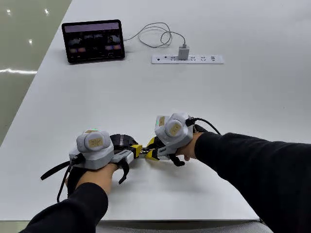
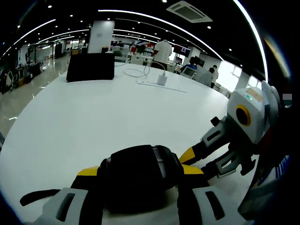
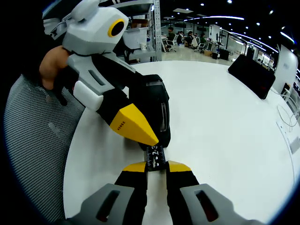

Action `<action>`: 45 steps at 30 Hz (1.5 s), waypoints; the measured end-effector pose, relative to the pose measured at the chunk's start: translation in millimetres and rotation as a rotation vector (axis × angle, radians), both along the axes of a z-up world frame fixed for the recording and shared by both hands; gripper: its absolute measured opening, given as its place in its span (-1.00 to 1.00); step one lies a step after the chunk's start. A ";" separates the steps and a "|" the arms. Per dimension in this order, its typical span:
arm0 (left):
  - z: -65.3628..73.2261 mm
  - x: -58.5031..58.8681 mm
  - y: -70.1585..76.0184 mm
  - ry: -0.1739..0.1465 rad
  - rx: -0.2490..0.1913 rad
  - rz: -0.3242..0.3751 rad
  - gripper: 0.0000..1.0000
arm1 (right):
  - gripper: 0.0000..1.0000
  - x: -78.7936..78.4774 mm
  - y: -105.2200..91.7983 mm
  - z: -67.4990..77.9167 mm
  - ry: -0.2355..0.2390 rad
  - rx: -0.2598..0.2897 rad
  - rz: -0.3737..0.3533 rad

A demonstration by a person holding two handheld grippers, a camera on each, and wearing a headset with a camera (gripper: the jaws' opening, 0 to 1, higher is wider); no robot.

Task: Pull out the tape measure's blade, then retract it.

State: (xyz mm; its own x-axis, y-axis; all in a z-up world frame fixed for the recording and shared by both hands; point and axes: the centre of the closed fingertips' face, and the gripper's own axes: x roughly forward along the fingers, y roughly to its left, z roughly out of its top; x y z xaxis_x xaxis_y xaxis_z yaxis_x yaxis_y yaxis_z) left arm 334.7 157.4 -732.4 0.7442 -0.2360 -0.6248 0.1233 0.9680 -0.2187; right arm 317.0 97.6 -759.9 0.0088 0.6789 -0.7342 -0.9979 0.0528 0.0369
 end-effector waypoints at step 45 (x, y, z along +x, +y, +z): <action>0.2 0.1 -0.1 0.001 -0.020 0.001 0.21 | -0.80 -0.5 16.3 0.3 0.022 0.017 0.018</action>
